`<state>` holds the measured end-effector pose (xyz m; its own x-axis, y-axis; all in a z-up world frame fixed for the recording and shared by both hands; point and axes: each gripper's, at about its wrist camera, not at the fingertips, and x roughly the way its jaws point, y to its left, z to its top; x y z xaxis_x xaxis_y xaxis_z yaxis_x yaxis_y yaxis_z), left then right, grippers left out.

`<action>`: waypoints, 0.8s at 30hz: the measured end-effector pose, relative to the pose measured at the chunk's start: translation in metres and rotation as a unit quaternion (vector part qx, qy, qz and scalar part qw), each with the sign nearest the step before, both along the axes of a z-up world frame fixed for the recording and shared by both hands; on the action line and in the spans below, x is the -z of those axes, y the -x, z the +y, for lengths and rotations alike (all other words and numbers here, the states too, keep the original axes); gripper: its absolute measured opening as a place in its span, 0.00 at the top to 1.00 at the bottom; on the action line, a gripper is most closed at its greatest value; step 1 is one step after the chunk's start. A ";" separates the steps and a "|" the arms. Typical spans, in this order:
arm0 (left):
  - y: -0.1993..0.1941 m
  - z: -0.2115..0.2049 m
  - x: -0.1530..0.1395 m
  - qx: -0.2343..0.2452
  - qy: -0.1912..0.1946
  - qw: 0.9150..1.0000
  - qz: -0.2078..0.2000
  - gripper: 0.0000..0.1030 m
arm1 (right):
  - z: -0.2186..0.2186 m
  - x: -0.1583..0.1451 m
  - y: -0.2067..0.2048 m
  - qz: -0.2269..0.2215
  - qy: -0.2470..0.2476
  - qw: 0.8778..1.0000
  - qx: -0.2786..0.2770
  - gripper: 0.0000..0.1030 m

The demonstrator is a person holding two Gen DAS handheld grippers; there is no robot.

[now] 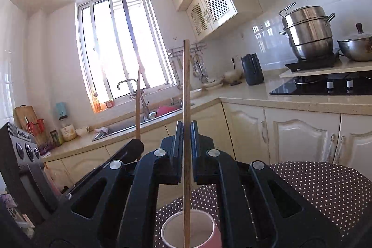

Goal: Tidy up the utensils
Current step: 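Lift the chopstick with the right gripper and lower it into the pink cup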

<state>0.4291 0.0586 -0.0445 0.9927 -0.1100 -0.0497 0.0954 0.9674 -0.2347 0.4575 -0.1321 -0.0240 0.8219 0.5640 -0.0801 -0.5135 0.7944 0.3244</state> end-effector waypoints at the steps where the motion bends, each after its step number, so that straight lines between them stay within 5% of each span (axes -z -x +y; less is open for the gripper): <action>1: -0.002 0.000 0.001 -0.006 -0.003 1.000 -0.003 0.95 | 0.001 0.001 -0.003 -0.004 -0.005 1.000 0.000 0.93; 10: -0.018 -0.002 0.036 -0.003 -0.011 0.999 0.034 0.94 | 0.011 0.025 -0.016 0.000 0.019 1.000 -0.007 0.93; 24: 0.014 -0.003 0.048 -0.006 -0.046 0.996 0.079 0.94 | 0.007 0.044 0.036 0.002 0.106 0.994 -0.012 0.93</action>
